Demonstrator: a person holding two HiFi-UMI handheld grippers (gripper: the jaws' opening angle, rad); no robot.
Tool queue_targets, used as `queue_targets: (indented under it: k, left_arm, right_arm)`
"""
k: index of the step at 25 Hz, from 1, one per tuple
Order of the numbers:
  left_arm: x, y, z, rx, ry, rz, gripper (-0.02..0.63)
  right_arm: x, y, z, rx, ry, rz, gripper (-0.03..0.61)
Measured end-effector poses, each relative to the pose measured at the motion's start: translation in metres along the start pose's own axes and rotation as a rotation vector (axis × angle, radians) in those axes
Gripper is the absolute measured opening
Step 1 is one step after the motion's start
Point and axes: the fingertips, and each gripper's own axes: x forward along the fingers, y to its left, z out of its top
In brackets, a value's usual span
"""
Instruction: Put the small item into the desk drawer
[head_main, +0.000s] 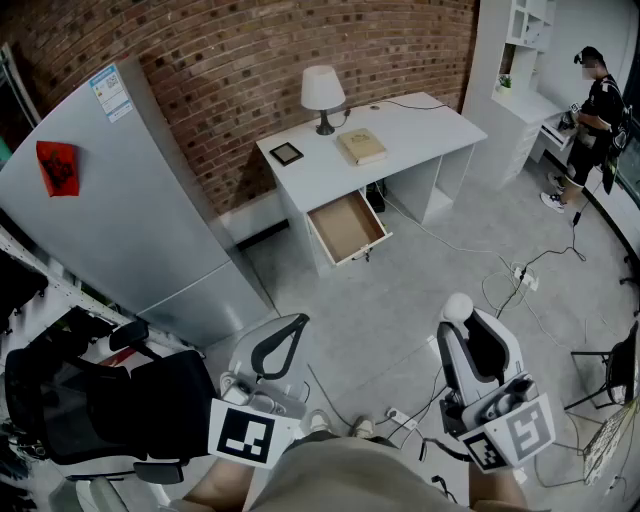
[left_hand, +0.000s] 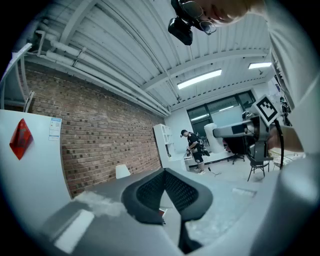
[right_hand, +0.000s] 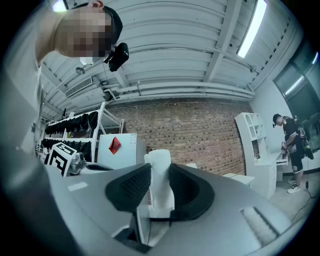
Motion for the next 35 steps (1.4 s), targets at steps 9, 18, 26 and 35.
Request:
queue_targets:
  k: [9, 18, 26, 35]
  left_arm:
    - [0.001, -0.007, 0.002, -0.009, -0.012, 0.007, 0.003]
    - [0.008, -0.019, 0.002, -0.008, -0.01, -0.006, 0.003]
    - [0.011, -0.031, 0.0, -0.004, -0.019, 0.012, 0.003]
    - [0.029, -0.033, -0.002, -0.005, -0.047, -0.01, 0.003]
  right_arm:
    - [-0.007, -0.008, -0.004, 0.029, 0.0, 0.003, 0.123]
    - [-0.014, -0.014, -0.008, 0.026, 0.006, 0.012, 0.123]
    - [-0.026, -0.023, -0.008, 0.014, -0.003, 0.027, 0.123]
    - [-0.015, -0.033, -0.015, -0.011, 0.006, 0.024, 0.123]
